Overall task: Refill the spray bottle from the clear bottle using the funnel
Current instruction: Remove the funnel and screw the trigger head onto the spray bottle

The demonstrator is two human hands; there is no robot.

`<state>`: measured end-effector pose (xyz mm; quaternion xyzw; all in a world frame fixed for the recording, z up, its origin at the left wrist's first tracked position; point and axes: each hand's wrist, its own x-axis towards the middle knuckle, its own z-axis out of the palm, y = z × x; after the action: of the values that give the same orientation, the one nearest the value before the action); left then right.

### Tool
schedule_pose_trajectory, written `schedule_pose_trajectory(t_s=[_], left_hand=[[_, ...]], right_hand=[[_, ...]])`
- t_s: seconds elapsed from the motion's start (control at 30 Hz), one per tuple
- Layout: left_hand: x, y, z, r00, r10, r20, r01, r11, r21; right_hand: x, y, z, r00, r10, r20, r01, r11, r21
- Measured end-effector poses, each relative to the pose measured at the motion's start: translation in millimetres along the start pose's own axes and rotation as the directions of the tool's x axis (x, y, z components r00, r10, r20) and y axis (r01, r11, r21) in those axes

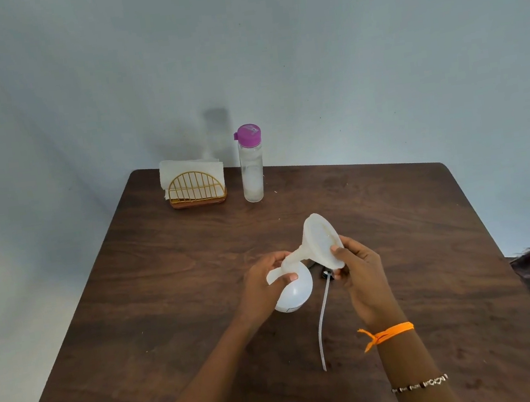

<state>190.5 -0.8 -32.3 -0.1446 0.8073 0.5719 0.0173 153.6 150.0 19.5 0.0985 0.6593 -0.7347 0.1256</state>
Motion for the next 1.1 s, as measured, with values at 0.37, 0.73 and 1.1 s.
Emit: schedule_pose_trajectory(t_s=[0.37,0.73,1.1], left_hand=[[1,0,1,1.000,-0.008,-0.012,0.008,1.000,0.017],[2,-2,2,1.000,-0.027,0.002,0.027,1.000,0.012],[4,-5,1,1.000,0.023,0.015,-0.023,1.000,0.007]], right_hand=[[2,5,-3,0.997,-0.070,0.015,0.070,0.995,-0.064],[3,5,-6,0.999,-0.004,0.050,0.002,0.999,0.048],[7,6,-21,1.000,0.018,-0.006,-0.017,0.988,0.155]])
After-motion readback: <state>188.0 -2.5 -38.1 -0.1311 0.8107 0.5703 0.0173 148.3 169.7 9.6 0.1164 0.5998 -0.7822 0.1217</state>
